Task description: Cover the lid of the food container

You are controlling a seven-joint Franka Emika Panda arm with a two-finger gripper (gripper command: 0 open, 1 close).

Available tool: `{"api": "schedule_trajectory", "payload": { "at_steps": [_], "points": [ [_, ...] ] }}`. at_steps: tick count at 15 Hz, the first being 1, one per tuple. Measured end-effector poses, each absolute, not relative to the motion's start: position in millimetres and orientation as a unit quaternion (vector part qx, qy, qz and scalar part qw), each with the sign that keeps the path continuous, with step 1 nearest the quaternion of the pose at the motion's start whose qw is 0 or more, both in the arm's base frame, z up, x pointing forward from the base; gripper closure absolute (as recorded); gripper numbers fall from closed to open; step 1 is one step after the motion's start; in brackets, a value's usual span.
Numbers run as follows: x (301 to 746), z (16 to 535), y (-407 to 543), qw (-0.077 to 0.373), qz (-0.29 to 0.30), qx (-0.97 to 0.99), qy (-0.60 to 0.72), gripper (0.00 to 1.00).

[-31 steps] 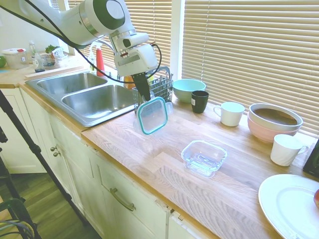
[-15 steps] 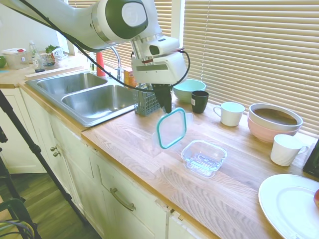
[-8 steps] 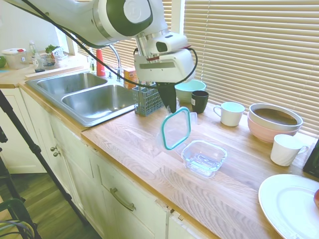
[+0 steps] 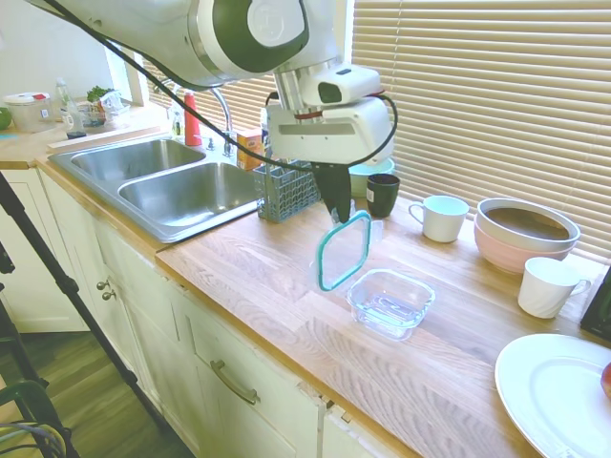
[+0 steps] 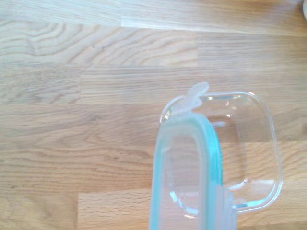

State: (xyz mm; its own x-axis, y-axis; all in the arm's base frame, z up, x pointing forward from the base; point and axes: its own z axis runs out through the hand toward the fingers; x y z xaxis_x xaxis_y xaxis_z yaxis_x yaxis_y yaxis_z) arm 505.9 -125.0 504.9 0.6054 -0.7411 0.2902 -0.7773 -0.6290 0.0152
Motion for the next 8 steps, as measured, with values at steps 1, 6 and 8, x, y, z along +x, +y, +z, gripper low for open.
{"api": "schedule_trajectory", "payload": {
  "at_steps": [1,6,8],
  "points": [
    [505.0,505.2,-130.1,0.068,0.13,0.893,-0.425,1.0],
    [499.6,502.9,-158.9,0.056,0.127,0.896,-0.422,1.0],
    [497.2,501.2,-170.1,0.051,0.125,0.897,-0.422,1.0]
  ]
}}
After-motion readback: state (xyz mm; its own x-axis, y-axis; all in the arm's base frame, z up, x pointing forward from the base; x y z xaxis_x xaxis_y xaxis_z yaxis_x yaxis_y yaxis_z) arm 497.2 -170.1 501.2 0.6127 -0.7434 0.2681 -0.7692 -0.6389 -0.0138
